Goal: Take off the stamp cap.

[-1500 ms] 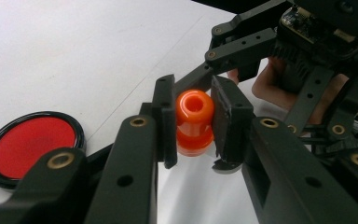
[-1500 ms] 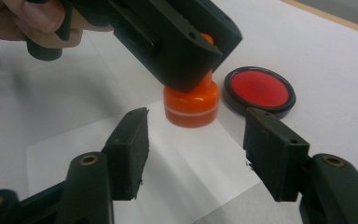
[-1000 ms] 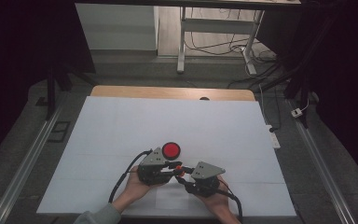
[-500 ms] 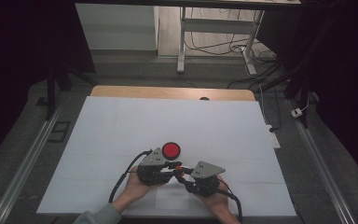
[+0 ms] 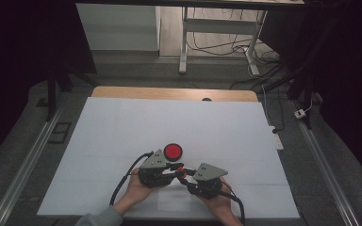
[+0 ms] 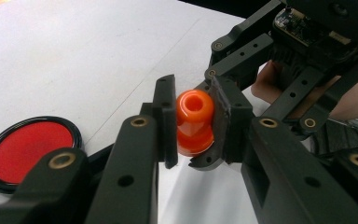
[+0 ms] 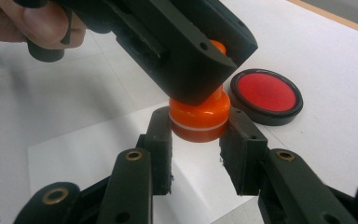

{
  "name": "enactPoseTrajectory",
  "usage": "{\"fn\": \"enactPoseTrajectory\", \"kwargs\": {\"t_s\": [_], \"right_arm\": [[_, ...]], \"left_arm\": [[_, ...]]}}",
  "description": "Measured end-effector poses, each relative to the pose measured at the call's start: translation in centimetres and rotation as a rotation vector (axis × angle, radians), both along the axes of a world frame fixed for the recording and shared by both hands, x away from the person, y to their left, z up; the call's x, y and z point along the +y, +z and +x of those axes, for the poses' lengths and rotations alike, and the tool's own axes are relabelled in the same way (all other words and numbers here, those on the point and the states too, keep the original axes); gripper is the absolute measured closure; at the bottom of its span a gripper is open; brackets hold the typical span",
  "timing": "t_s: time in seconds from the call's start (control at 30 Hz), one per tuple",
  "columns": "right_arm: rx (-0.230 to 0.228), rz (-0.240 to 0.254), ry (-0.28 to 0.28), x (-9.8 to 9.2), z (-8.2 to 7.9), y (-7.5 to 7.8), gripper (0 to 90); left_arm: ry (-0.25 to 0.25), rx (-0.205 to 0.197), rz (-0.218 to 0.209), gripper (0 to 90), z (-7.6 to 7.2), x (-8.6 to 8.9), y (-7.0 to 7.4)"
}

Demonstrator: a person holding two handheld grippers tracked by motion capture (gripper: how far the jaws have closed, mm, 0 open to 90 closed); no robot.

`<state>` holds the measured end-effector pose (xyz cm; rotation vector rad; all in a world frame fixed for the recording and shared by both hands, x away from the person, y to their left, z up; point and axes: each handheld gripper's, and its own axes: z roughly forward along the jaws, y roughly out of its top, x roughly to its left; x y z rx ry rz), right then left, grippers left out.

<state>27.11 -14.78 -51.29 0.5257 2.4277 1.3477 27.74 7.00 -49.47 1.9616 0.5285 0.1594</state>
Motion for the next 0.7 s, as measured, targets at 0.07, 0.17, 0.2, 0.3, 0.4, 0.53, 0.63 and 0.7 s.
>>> {"fn": "enactPoseTrajectory", "kwargs": {"t_s": [0.07, 0.17, 0.2, 0.3, 0.4, 0.53, 0.63, 0.7], "right_arm": [[-0.001, -0.002, -0.001, 0.00, -0.01, -0.01, 64.7], [-0.003, -0.001, 0.000, -0.01, -0.01, 0.01, 64.7], [-0.004, -0.001, 0.001, -0.02, -0.01, 0.01, 64.7], [-0.004, 0.000, 0.001, -0.02, -0.01, 0.02, 64.7], [-0.006, -0.005, 0.003, -0.03, -0.02, 0.05, 64.7], [-0.003, -0.003, 0.006, -0.02, 0.01, 0.02, 64.7], [-0.001, -0.002, 0.006, -0.02, 0.01, -0.01, 64.7], [-0.003, -0.004, 0.005, -0.01, -0.01, 0.00, 64.7]], "left_arm": [[0.000, 0.000, 0.001, 72.9, -0.01, -0.01, -0.01], [0.000, -0.003, -0.001, 72.8, -0.02, 0.02, 0.01], [0.000, -0.003, -0.001, 72.9, -0.03, 0.02, 0.01], [-0.001, -0.006, 0.000, 72.9, -0.06, 0.02, 0.02], [-0.002, -0.006, -0.002, 72.9, -0.06, 0.03, 0.02], [-0.001, -0.004, -0.001, 72.9, -0.05, 0.01, -0.01], [-0.001, -0.004, 0.000, 72.9, -0.07, 0.02, -0.02], [-0.002, -0.005, 0.000, 72.9, -0.07, 0.03, -0.01]]}}
